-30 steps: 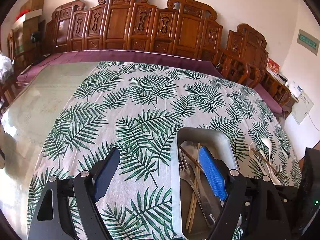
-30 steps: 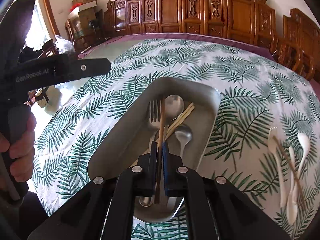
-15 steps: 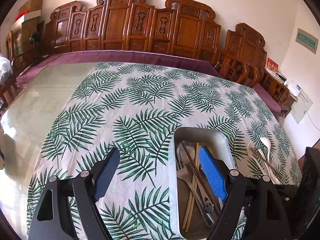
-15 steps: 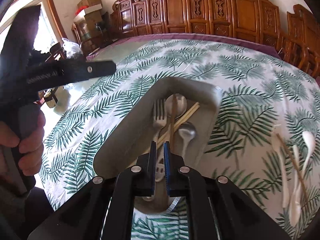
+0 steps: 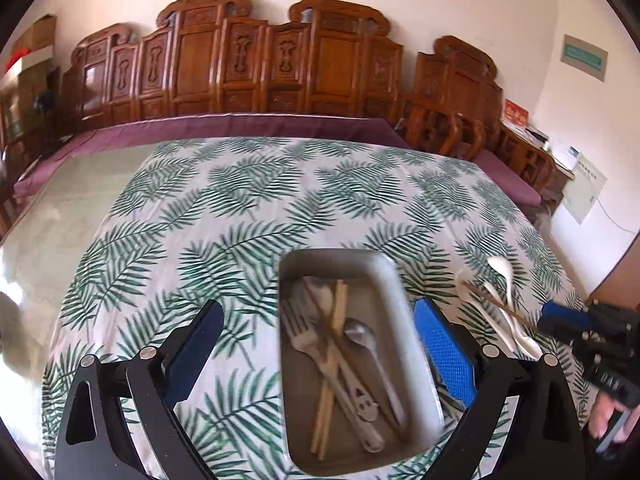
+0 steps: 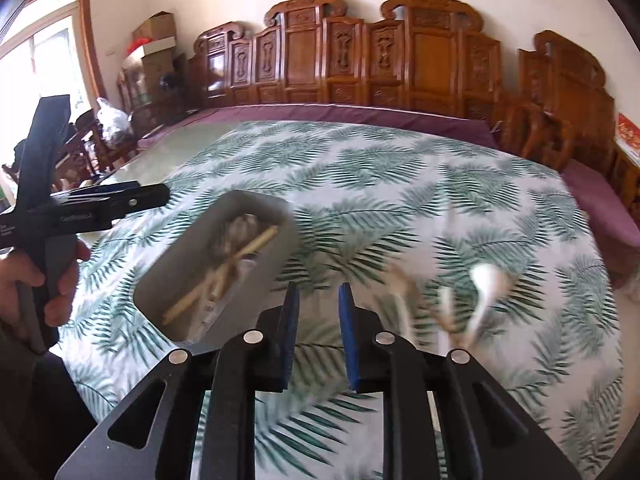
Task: Organize utensils
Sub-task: 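Move both open tools back toward the remaining utensils, then grasp another wooden chopstick with the right tool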
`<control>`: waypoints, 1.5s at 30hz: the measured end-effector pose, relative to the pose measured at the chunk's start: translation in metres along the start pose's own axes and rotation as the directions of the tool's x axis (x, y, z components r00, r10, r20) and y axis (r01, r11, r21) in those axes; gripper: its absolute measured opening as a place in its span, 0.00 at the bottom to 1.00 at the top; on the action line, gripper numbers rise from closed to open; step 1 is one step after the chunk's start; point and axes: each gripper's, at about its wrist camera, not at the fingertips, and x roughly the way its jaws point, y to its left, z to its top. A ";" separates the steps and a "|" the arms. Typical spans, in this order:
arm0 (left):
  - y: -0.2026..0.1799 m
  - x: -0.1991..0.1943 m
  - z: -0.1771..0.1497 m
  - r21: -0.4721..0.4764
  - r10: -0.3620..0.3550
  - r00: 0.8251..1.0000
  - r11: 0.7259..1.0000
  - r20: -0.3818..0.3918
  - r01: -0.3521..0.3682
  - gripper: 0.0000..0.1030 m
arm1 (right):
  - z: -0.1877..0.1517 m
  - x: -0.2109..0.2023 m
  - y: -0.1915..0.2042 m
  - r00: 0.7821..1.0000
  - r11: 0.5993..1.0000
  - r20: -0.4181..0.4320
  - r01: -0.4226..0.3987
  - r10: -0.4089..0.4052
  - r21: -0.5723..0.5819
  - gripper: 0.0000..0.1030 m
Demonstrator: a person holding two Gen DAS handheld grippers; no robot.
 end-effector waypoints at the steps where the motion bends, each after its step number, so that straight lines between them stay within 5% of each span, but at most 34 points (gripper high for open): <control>1: -0.006 0.000 -0.001 0.011 -0.006 1.000 1.000 0.001 0.006 0.90 | -0.002 -0.003 -0.008 1.000 1.000 0.001 0.007 -0.007 0.004 0.21; 15: -0.066 0.005 -0.011 0.067 -0.064 0.998 0.996 -0.005 0.064 0.90 | -0.029 0.009 -0.098 0.994 0.994 -0.053 0.102 -0.101 0.035 0.25; 25: -0.086 0.009 -0.019 0.095 -0.052 0.999 0.994 -0.012 0.053 0.90 | -0.036 0.072 -0.113 0.989 1.000 -0.144 -0.004 0.006 0.019 0.25; 33: -0.097 0.013 -0.024 0.119 -0.050 0.998 0.991 -0.029 0.053 0.90 | -0.043 0.081 -0.118 0.984 1.000 -0.180 -0.012 0.012 0.004 0.25; 38: -0.108 0.011 -0.027 0.141 -0.052 0.998 0.988 -0.035 0.057 0.90 | -0.047 0.079 -0.118 0.980 1.000 -0.199 -0.026 0.024 -0.008 0.07; 45: -0.122 0.007 -0.032 0.164 -0.044 0.998 0.985 -0.047 0.051 0.90 | -0.045 0.067 -0.119 0.984 0.997 -0.165 -0.071 0.071 0.005 0.06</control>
